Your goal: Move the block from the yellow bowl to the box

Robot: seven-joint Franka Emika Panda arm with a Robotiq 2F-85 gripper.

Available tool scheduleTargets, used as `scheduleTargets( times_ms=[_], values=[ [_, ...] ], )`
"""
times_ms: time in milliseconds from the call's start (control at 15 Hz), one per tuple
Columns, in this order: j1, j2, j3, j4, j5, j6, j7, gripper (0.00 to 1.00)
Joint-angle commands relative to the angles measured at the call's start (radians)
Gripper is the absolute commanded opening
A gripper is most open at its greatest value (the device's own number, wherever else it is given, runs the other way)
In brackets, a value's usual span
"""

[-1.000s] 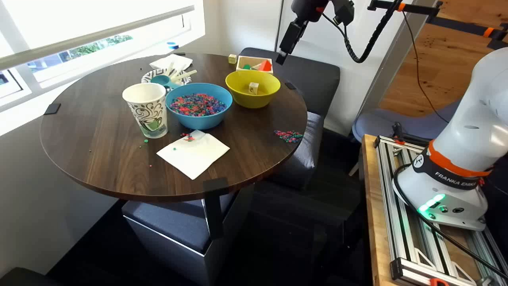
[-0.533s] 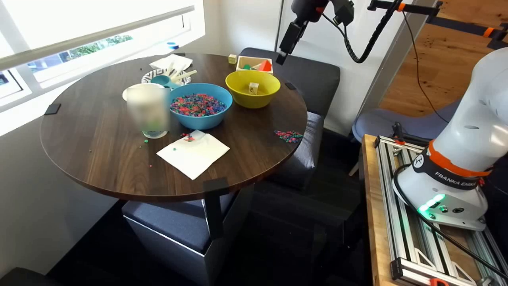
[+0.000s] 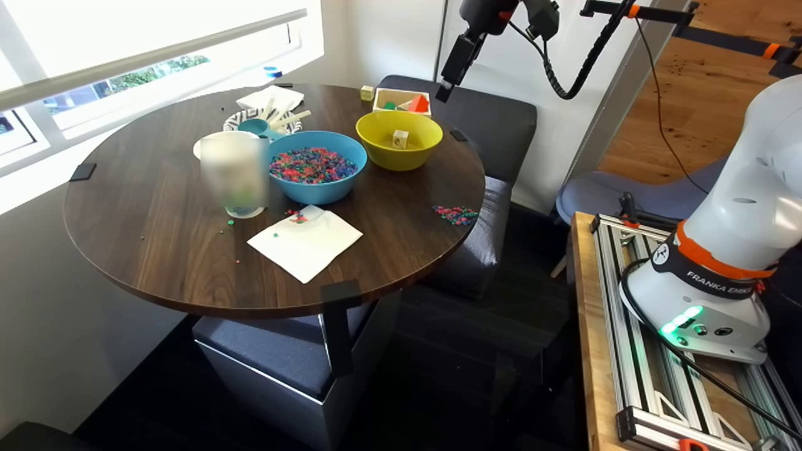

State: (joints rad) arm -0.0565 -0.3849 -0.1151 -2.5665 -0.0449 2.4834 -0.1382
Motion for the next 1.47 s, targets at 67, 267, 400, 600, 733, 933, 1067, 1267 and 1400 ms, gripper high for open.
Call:
scheduleTargets(
  times_ms=[67,267,400,600,733,933,1067,1267,1400],
  values=[
    [-0.004,0.0,0.004,0.001,0.002,-0.003,-0.001,1.0],
    [-0.095,0.005,-0.002,0.002,-0.073,0.023,0.1,1.0],
    [-0.126,0.043,-0.027,0.019,-0.056,0.015,0.121,1.0],
    [-0.106,0.079,-0.037,0.046,-0.007,0.001,0.094,1.0],
    [-0.088,0.095,-0.018,0.071,-0.013,-0.001,0.086,1.0],
    [-0.047,0.154,0.012,0.116,-0.035,0.021,0.05,1.0],
    [-0.025,0.206,0.029,0.149,-0.04,0.021,0.033,1.0],
    [-0.022,0.185,0.035,0.14,-0.035,0.0,0.056,1.0],
    [-0.015,0.213,0.037,0.157,-0.035,0.0,0.049,1.0]
  ],
)
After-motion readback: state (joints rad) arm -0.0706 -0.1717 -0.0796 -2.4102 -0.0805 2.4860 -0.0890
